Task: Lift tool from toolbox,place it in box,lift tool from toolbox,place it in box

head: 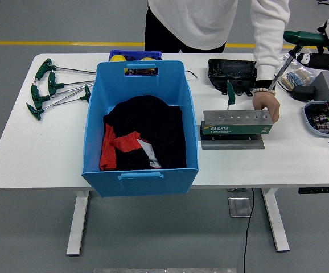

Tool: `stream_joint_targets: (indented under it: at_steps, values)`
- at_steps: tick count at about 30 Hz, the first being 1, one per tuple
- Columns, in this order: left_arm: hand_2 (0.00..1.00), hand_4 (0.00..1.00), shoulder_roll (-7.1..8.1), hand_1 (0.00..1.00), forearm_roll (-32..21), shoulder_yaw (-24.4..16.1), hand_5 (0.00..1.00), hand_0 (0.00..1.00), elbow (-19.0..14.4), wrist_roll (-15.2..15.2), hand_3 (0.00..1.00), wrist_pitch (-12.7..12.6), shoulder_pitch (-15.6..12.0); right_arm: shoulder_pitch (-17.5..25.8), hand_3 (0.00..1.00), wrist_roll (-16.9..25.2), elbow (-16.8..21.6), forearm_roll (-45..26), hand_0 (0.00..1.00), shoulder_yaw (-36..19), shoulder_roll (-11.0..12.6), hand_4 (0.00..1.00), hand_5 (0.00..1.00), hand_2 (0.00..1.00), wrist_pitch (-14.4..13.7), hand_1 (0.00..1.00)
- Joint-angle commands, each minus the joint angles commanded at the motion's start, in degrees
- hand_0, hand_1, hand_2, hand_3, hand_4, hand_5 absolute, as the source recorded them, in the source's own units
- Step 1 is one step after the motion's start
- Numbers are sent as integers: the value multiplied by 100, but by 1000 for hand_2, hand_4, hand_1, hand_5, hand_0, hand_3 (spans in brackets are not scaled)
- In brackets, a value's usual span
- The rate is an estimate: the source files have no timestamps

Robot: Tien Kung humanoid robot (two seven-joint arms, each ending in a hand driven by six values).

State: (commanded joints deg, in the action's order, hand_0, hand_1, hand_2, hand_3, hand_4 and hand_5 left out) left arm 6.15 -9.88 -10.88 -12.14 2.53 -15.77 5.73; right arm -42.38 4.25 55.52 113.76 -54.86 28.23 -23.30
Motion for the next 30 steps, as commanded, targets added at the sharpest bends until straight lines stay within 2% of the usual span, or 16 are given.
stream_joint_targets:
  at_steps: [11,21,23,30]
  values:
    - [829,756,17,819,171,-107,638,803,-5,-50,750,-19,-24,-275,2,-154,556,159,49,-67,-53,802,499,2,-42,2]
    - [828,755,24,818,181,-107,640,803,-4,-38,750,-32,-3,-552,2,-214,1359,95,49,115,-164,802,498,2,61,2]
    - [827,754,17,818,105,-69,642,801,-6,-13,750,-48,7,-635,2,-231,1561,65,50,215,-223,801,497,2,80,2]
    - [827,754,14,816,75,-31,642,801,-18,1,749,-57,23,-904,2,-239,1885,-151,49,716,-479,802,496,2,80,2]
